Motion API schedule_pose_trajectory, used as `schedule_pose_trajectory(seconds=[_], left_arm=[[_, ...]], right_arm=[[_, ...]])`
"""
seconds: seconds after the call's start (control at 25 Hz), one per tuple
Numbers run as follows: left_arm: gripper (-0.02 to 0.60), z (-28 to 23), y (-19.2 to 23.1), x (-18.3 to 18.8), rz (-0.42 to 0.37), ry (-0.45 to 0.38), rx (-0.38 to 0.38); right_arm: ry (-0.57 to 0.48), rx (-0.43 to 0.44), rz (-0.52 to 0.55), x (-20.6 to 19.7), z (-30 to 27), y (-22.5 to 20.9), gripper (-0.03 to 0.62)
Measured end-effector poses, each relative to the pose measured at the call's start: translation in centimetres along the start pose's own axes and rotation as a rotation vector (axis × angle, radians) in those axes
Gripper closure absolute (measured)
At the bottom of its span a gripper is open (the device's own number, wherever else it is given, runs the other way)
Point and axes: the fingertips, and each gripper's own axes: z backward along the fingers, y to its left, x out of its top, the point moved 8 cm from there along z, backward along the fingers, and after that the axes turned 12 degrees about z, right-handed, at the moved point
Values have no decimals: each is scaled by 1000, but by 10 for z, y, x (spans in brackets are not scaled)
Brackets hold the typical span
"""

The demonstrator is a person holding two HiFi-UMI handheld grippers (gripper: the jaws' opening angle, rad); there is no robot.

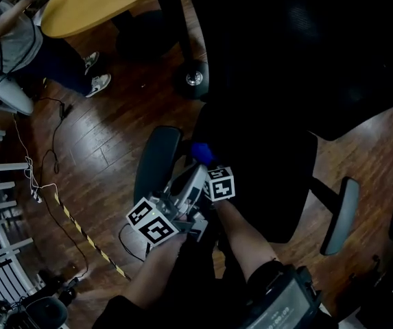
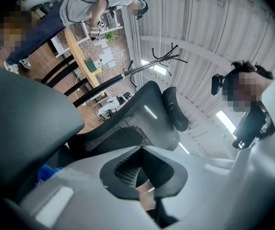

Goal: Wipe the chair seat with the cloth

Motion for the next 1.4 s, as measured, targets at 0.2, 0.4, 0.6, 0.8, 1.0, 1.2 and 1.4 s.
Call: schedule_pose_trajectory(seconds=[0.2,0.4,0.6,0.8,1.0,1.2,1.4], left_arm=[[588,2,2,-1,-10,-2,8],[588,5,6,0,-31,-3,18],[588,1,7,-6,-54,18,24],[588,-4,-2,-16,-59,24,7],[588,-2,-8,-29,-61,38,5],[588,0,-8,-31,-63,41,3],[588,-1,-8,-27,-70,37,2]], right_arm=[[22,-80,-6,-18,26,-29,520],[61,-249,-82,-64,94,-88,520],[105,-425,-139,-111,187,-143,520],[96,-548,-165,-132,257,-178,521],[109,-579,-157,-139,279,-185,522],[97,-611,-189,-136,279,-181,520],[7,-511,-154,-95,227,-144,520]])
